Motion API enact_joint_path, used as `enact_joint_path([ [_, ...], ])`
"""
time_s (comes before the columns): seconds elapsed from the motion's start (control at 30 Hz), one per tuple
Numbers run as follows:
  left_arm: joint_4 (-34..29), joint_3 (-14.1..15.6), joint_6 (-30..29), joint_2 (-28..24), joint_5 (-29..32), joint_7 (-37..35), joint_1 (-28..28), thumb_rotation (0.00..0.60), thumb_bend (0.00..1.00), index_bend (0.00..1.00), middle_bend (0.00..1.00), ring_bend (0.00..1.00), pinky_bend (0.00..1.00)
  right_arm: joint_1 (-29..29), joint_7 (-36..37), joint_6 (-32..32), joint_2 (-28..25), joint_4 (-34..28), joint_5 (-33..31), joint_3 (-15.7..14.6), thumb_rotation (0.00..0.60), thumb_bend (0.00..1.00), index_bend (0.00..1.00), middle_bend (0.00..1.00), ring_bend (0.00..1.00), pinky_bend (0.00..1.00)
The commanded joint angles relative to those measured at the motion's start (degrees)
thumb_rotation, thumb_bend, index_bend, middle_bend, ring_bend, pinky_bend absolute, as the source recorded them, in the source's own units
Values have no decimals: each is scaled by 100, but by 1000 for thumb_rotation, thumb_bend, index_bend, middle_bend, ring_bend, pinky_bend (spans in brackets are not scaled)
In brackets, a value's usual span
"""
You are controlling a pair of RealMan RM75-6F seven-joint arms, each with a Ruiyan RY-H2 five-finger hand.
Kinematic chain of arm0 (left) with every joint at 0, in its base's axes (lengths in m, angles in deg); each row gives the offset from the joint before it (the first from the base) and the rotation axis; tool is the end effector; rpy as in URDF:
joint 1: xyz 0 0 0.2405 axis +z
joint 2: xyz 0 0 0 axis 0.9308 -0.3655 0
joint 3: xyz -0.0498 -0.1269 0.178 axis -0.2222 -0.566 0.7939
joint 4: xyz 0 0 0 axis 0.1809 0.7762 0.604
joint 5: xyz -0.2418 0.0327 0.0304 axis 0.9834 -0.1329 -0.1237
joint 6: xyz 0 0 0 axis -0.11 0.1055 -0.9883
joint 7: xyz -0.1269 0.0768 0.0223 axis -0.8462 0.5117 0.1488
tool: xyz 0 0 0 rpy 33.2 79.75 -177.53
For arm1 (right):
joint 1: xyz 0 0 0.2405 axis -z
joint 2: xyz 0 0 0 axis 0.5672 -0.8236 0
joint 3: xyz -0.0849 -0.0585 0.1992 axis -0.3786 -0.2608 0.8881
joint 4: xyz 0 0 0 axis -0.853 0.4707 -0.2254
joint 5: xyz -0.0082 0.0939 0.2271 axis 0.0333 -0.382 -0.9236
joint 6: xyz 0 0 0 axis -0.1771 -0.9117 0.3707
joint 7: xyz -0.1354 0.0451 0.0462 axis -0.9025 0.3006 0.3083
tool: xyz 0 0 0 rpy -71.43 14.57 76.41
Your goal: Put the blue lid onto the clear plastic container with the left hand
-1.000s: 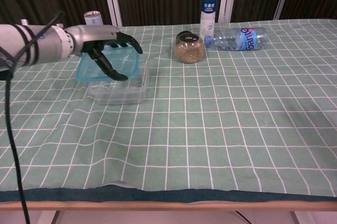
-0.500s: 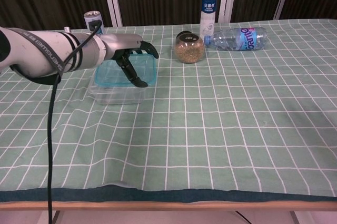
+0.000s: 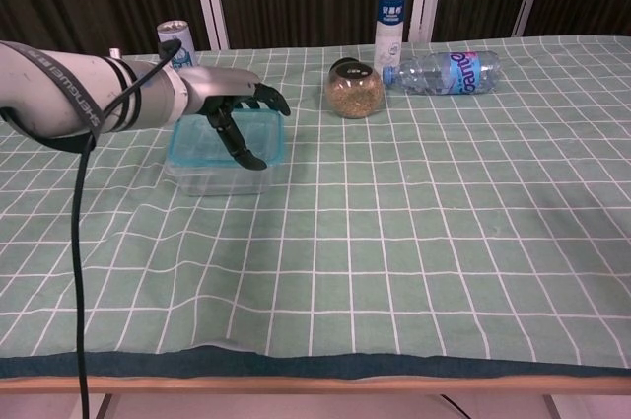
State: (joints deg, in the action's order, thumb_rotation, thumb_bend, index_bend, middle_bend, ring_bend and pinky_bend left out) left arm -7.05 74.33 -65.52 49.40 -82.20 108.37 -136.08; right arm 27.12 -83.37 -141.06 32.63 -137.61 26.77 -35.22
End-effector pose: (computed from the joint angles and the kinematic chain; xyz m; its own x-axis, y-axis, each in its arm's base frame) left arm -0.0557 0.3838 -0.0718 0.4037 0.4987 0.7670 0.9120 -0.2855 -0.2944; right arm -0.2903 -0.1549 0.0809 0.4748 -0.2694 0.8378 -0.8781 -0.2091 0.4304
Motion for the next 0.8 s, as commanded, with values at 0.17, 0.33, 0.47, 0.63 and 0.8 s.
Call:
enact_joint_path([
  [0.17,72,40,213,-83,-143,-183,40,600,277,134,383,700,867,6,-23,-2,7,1,3,-5,600,217,0,0,0,0],
  [0.33,160,96,381,-134,-144,-291,39,600,279,131,383,700,867,10,-37,-7,11,-6,-18,6,600,217,0,0,0,0],
  [0.47,210,142,457,-151,-158,-346,23,600,279,129,383,700,867,18,-44,-11,13,-5,-27,7,600,217,0,0,0,0],
  [0.63,209,190,511,-183,-181,-408,-2,600,278,124,383,700,868,23,-54,-19,14,-8,-35,13,600,217,0,0,0,0],
  [0.8,216,259,547,-194,-166,-454,-22,600,278,123,383,700,867,33,-42,-41,11,-1,-25,11,600,217,0,0,0,0],
])
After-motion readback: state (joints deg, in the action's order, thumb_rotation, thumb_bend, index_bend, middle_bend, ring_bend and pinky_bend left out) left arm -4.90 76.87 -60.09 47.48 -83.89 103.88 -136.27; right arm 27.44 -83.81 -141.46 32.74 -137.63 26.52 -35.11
